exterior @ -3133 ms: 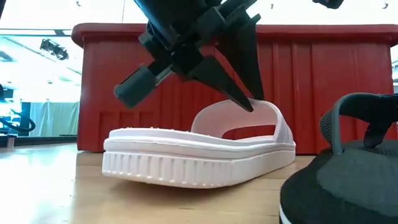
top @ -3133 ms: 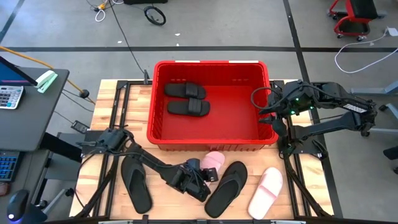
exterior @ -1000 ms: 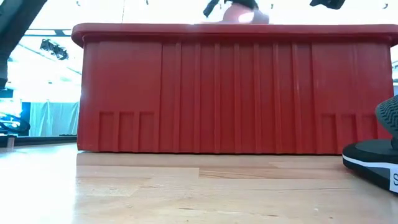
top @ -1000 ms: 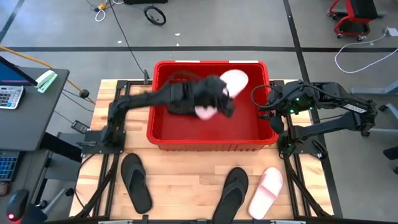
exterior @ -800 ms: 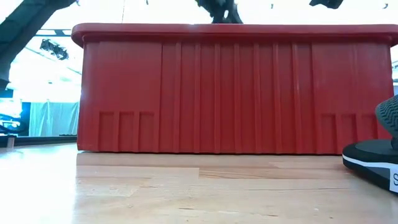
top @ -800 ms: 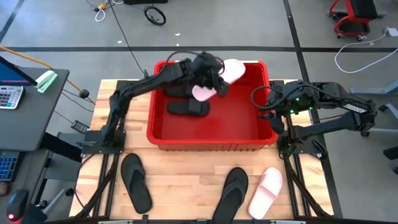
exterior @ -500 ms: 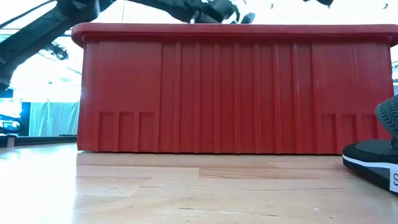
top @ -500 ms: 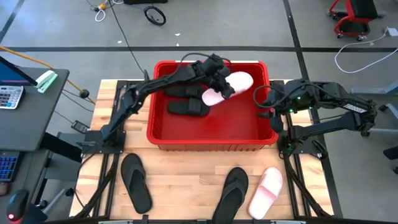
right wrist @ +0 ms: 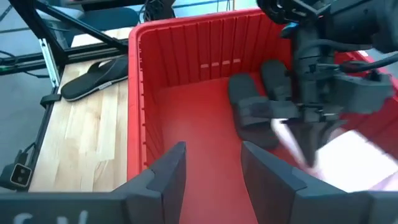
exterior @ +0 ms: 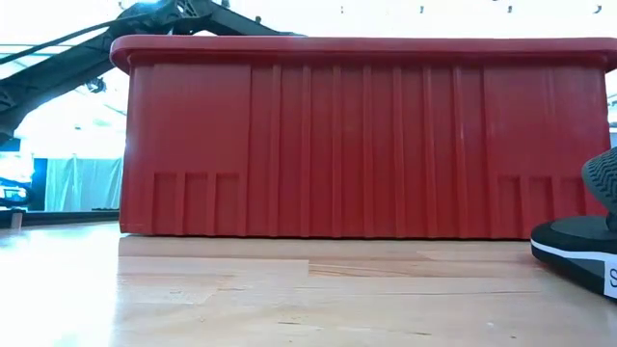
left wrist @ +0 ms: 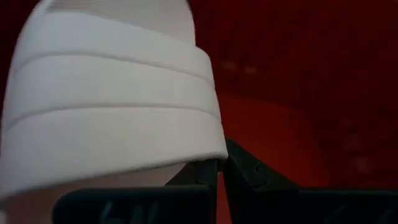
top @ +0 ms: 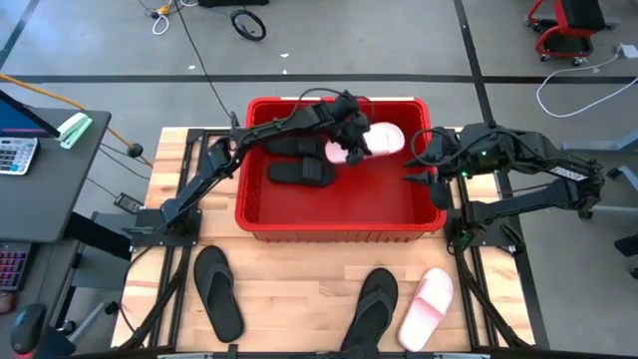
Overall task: Pick and place slides into bin
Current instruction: Put the left pink slide into the red bin
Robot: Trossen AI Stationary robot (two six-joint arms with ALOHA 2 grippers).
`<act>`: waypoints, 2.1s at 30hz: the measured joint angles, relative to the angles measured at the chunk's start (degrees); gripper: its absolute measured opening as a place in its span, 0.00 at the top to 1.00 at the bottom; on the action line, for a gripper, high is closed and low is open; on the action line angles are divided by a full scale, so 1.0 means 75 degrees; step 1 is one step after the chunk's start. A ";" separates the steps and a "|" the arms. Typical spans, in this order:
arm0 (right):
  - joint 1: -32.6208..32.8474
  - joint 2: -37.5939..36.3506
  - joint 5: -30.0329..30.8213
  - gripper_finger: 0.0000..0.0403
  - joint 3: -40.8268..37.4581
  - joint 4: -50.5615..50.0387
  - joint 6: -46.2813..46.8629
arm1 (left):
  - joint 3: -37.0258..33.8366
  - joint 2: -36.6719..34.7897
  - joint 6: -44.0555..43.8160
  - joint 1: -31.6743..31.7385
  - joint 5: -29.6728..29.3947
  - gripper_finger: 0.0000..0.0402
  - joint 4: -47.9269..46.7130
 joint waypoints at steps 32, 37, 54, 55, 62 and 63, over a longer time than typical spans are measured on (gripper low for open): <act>0.0041 0.0189 -0.0003 0.61 0.0000 0.0813 0.0360 | 0.0009 0.1083 -0.1213 0.0483 0.0345 0.91 0.1545; 0.0041 0.0197 -0.0003 0.61 0.0000 0.0798 0.0367 | 0.0009 0.1081 -0.1557 0.0436 0.0353 0.87 0.1715; 0.0041 0.0194 -0.0006 0.61 0.0000 0.0772 0.0370 | 0.0010 0.1074 -0.2483 0.0270 0.0296 0.60 0.1519; 0.0041 0.0194 -0.0003 0.61 0.0000 0.0772 0.0370 | 0.0022 0.1066 -0.2643 0.0249 0.0384 0.60 0.1495; 0.0041 0.0191 -0.0006 0.61 0.0000 0.0769 0.0370 | 0.0492 0.1021 -0.2477 -0.0285 0.1173 0.71 0.1133; 0.0041 0.0191 -0.0006 0.61 0.0000 0.0769 0.0370 | 0.0505 0.1010 -0.2206 -0.0399 0.1171 0.76 0.0977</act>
